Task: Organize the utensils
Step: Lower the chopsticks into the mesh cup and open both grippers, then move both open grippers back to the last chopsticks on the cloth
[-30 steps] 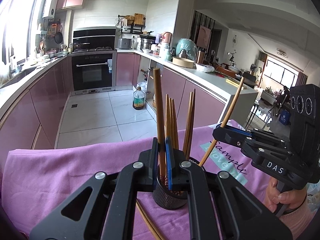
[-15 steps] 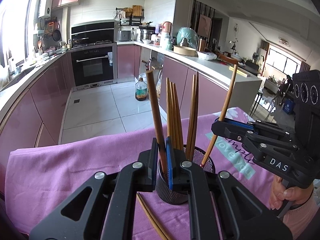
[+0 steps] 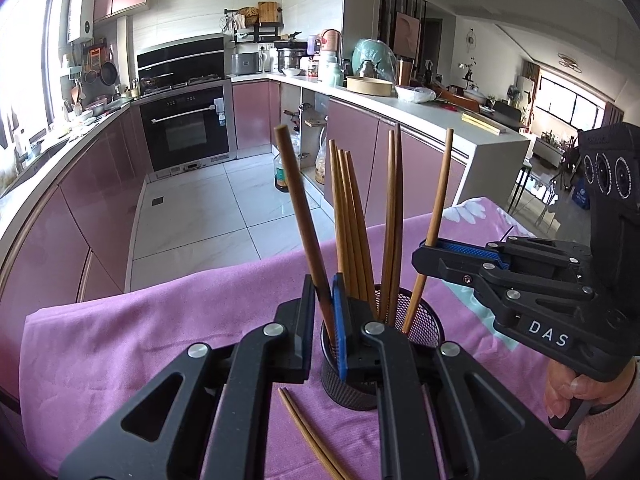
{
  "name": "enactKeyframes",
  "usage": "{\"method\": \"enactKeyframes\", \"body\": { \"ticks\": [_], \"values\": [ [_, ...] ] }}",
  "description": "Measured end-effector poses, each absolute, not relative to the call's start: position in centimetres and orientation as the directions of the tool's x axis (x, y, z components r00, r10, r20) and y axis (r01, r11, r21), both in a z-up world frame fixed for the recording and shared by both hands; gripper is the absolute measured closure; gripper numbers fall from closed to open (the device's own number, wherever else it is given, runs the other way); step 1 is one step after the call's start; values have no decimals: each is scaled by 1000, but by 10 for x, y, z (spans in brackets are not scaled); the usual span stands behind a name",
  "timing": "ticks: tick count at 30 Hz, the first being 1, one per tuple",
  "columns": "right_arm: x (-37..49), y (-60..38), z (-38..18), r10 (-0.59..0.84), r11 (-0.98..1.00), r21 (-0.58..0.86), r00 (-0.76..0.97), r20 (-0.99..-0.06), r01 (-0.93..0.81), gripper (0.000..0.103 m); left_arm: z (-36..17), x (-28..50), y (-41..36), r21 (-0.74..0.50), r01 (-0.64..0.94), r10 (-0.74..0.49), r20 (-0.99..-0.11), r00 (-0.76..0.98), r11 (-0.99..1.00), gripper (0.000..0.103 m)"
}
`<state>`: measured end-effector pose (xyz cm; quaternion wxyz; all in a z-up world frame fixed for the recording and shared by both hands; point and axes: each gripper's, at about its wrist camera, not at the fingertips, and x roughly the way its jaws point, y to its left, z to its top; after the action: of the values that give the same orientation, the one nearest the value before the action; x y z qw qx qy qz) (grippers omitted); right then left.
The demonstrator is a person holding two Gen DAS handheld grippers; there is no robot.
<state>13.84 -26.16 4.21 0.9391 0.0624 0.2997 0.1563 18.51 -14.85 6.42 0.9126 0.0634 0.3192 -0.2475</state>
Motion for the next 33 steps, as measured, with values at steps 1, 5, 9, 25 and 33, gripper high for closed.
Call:
{"method": "enactKeyframes", "body": {
  "ticks": [1, 5, 9, 25, 33],
  "values": [
    [139, -262, 42, 329, 944, 212, 772, -544, -253, 98, 63, 186, -148, -43, 492, -411, -615, 673, 870, 93],
    [141, -264, 41, 328, 944, 216, 771, -546, -249, 98, 62, 194, -149, -46, 480, -401, -621, 673, 876, 91],
    [146, -266, 39, 321, 946, 218, 771, -550, -238, 96, 60, 202, -148, -69, 473, -408, -623, 667, 879, 87],
    [147, -279, 37, 307, 948, 243, 790, -530, -205, 87, 58, 206, -116, -110, 445, -425, -562, 709, 889, 65],
    [129, -277, 42, 320, 945, 228, 801, -505, -234, 77, 61, 183, -93, -108, 425, -418, -509, 753, 899, 56]
  ]
}}
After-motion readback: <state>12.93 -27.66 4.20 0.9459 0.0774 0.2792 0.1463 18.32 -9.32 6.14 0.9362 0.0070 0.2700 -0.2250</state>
